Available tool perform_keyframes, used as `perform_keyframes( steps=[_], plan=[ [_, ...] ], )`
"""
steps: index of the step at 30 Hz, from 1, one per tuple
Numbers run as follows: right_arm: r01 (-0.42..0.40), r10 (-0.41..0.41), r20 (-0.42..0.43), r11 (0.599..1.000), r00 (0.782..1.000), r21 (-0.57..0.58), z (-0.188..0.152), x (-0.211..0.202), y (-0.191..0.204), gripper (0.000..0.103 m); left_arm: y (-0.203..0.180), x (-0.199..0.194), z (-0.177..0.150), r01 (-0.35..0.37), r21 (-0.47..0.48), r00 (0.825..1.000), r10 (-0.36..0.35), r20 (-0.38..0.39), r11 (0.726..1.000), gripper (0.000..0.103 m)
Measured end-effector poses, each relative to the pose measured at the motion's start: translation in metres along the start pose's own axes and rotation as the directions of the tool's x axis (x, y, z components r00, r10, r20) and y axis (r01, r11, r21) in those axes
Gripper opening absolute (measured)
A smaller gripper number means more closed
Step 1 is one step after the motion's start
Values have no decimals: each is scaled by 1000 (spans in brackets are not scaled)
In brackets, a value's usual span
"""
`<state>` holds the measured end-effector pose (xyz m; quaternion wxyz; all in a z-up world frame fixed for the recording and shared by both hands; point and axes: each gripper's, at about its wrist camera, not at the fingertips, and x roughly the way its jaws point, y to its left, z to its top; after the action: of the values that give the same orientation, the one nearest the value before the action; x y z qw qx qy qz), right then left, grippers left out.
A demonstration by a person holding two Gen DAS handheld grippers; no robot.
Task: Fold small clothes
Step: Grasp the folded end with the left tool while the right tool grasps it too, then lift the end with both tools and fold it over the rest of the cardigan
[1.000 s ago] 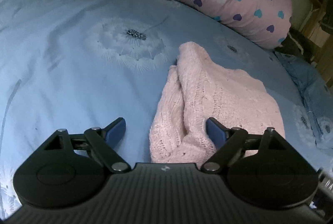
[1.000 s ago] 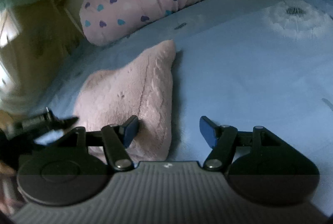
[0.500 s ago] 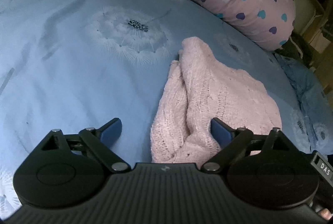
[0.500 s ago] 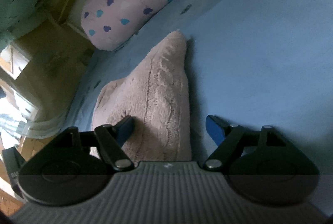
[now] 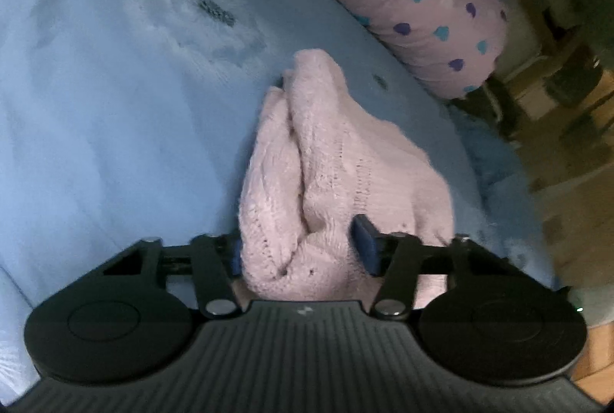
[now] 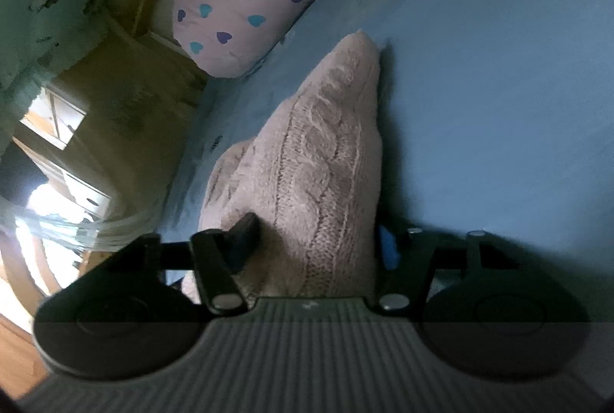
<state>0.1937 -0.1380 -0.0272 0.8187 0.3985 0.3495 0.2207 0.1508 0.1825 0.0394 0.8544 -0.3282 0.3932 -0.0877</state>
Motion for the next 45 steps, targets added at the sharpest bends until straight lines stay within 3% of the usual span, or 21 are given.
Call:
perform_keyframes(
  steps=[3,11,17,23,34,38,45],
  plan=[
    [-31,31,-1,998,1000,63,-1,-5,-5,48,-4,-4,0,14,32,1000,-14,8,999,41],
    [-69,67,18,984,998,161,-2,-27,8,42,-13,-18,-5,45,47,999,-44,-22,998,33],
    [-47,47,1,985,999,166,-7,-65,21,42,-41,-40,-39,71,90,993,-62,-103,993,33],
    [2,2,-20,985,1000,173,-25,-123,7,42,-76,-62,-93,84,137,982,-59,-179,987,33],
    [25,-22,-12,976,1000,216,-56,-213,-25,42,-132,-98,-171,94,239,972,-37,-232,967,33],
    [79,-77,-19,980,997,182,-67,-224,-34,43,-129,-97,-178,45,271,978,14,-210,962,34],
    [170,-171,5,983,985,71,-78,-223,-38,51,-125,-103,-175,12,276,982,41,-184,961,35]
  ],
)
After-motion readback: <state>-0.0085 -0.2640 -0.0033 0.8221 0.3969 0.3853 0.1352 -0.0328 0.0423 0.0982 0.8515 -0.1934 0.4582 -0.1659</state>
